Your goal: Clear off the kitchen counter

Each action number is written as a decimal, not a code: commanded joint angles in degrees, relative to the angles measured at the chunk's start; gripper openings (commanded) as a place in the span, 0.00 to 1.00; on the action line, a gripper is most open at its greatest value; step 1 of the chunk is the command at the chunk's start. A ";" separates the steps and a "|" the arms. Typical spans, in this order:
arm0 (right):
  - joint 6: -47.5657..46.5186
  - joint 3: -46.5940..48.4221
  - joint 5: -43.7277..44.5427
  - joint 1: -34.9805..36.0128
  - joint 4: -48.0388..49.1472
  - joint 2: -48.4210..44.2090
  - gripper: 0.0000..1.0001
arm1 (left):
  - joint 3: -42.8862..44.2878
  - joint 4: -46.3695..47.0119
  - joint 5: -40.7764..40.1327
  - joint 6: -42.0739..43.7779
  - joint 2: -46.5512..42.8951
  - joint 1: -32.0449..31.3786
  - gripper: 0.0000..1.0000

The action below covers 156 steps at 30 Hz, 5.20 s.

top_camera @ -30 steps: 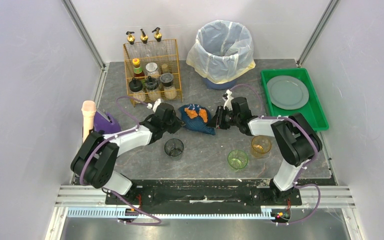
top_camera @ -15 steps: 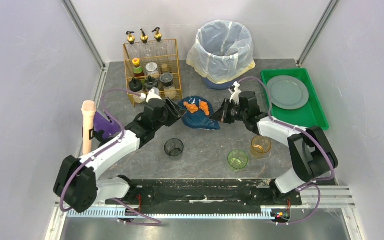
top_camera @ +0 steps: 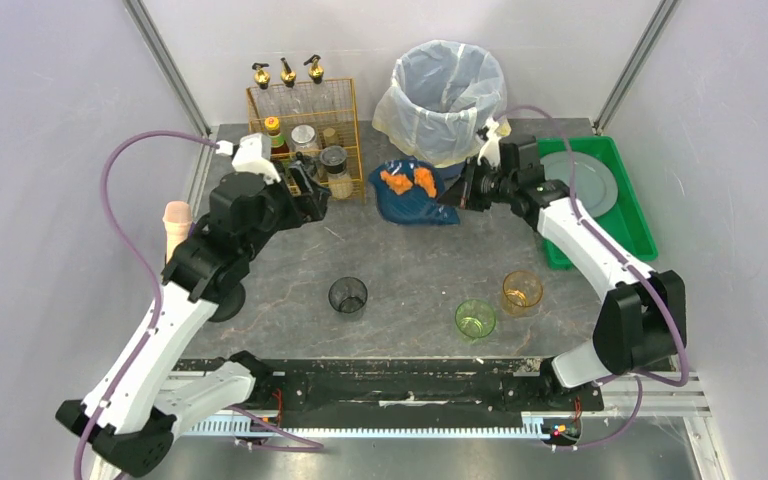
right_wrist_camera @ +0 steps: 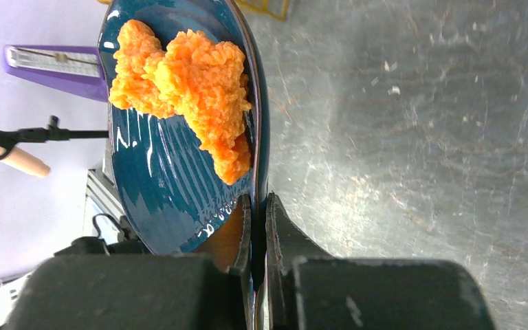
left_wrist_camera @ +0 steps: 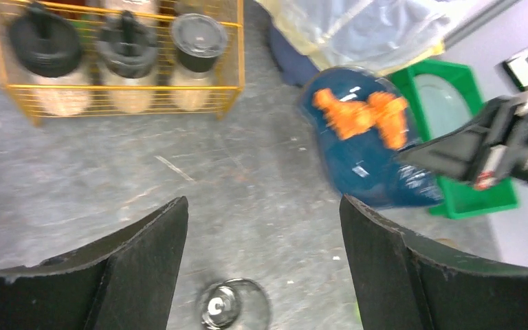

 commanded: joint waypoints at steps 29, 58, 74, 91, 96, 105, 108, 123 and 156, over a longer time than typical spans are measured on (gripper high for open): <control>15.49 46.42 0.73 -10.55 5.52 18.13 0.00 | -17.77 0.75 -14.20 13.48 -13.02 5.98 0.86; -8.80 45.71 24.34 -12.41 29.38 26.03 0.00 | -19.09 1.52 -14.38 13.34 -9.69 7.48 0.85; -26.96 41.19 38.56 -6.60 37.38 23.46 0.00 | -19.44 1.67 -14.56 13.37 -10.77 7.68 0.85; -54.92 30.73 43.57 0.71 54.13 17.53 0.00 | -20.05 1.94 -14.71 13.38 -13.18 7.76 0.85; -56.85 25.42 48.64 0.83 61.23 14.49 0.00 | -20.14 1.93 -14.55 13.21 -13.30 7.70 0.85; -48.32 25.00 56.36 -1.87 52.40 8.91 0.00 | -20.23 2.02 -14.05 13.13 -14.42 7.72 0.85; -40.09 22.91 57.02 -5.23 46.85 5.44 0.00 | -20.39 2.00 -13.85 13.05 -15.14 7.78 0.85; -3.06 -1.28 48.00 -29.85 27.90 -11.72 0.00 | -20.84 2.21 -12.79 12.64 -17.94 7.79 0.85; 18.73 -9.99 25.27 -42.04 41.23 15.47 0.01 | -21.10 2.21 -11.54 13.14 -14.85 7.73 0.84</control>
